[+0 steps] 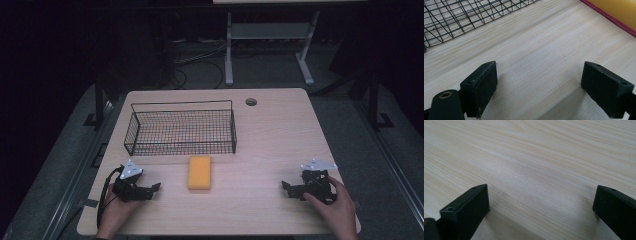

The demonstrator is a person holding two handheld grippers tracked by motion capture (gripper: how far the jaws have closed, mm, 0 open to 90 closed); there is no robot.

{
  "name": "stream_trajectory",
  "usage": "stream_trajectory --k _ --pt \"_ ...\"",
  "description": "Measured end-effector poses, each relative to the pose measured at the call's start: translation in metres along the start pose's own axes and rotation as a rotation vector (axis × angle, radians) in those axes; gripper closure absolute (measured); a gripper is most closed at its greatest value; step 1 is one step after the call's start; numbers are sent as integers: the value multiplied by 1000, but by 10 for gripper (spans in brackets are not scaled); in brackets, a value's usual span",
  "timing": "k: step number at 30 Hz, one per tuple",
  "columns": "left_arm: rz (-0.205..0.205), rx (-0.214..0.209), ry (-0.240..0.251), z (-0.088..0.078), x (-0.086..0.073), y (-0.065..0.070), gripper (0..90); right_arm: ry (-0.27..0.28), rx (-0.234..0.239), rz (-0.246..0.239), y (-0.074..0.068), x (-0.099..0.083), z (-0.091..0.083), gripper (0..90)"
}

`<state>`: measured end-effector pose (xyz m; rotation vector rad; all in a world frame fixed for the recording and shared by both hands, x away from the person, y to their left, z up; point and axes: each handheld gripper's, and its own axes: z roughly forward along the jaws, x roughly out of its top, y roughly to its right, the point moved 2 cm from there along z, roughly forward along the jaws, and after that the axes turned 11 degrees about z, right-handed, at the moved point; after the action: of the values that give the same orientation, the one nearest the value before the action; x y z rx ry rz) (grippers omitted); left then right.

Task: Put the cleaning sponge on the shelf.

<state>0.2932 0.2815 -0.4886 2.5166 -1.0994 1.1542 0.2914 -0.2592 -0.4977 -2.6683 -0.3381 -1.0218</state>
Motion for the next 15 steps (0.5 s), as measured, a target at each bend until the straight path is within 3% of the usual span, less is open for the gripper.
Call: stream_trajectory --k 15 --pt "-8 -4 -3 -4 2 -1 170 0 -2 2 0 0 0 0"
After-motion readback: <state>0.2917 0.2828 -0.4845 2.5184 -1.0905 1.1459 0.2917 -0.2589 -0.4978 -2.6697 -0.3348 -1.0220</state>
